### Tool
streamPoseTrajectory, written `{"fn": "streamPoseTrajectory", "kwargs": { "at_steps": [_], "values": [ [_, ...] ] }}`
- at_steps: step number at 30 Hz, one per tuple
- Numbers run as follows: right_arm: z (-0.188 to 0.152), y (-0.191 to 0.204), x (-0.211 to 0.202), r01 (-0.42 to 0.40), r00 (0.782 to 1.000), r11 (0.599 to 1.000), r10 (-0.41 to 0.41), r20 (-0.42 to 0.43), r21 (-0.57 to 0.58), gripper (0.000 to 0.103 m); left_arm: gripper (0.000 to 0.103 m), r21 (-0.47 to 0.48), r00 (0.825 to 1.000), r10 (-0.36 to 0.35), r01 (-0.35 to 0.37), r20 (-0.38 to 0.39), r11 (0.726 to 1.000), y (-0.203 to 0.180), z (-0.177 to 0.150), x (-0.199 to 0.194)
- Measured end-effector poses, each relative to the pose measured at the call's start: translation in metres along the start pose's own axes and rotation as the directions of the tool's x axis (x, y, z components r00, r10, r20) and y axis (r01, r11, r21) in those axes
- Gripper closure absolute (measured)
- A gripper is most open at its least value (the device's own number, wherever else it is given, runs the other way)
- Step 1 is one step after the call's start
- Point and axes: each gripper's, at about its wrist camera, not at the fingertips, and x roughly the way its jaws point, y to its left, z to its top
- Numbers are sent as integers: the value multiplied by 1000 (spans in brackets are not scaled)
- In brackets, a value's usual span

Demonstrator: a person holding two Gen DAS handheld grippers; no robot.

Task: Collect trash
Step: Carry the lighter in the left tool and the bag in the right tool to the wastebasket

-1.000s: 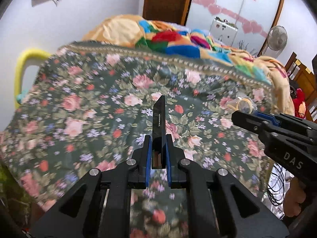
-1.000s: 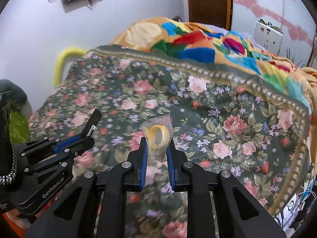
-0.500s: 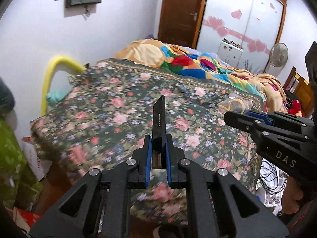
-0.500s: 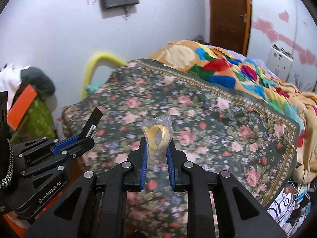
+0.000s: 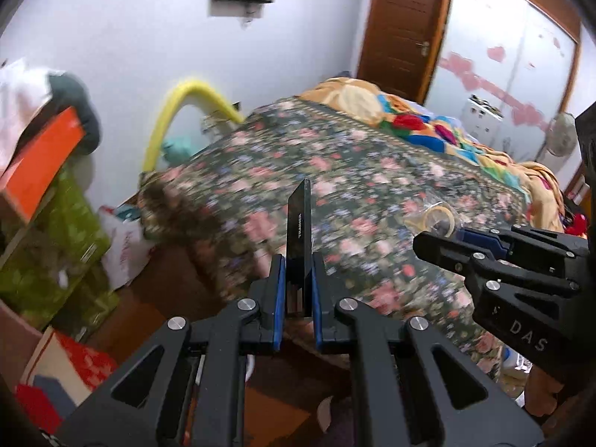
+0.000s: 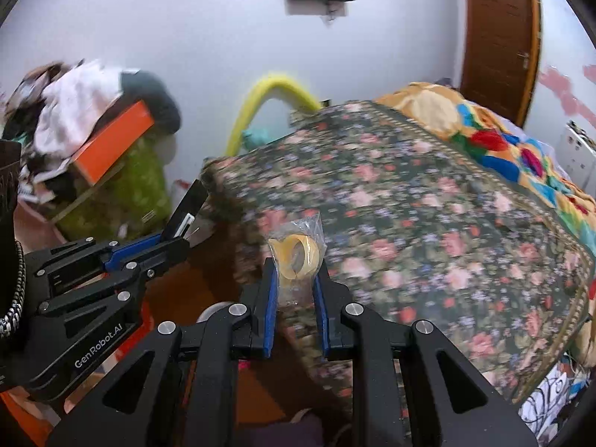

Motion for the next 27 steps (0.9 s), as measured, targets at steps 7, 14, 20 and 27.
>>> {"fn": "streamPoseTrajectory", "kwargs": {
  "at_steps": [7, 14, 20, 27],
  "values": [
    [-11, 59, 30, -85, 995, 995, 82, -55, -56, 87, 91, -68, 995, 83, -87, -55, 994, 68, -43, -6],
    [-27, 98, 74, -161, 975, 985, 149, -163, -62, 87, 91, -161, 981, 113, -138, -155, 977, 124, -92, 20],
    [-47, 121, 126, -170, 948, 983, 143, -285, -75, 87, 91, -203, 956, 85, -146, -281, 968, 152, -135, 68],
    [-64, 137, 186, -180, 901, 980, 131, -414, -83, 87, 96, -261, 927, 26, -132, -374, 956, 173, -159, 116]
  ]
}}
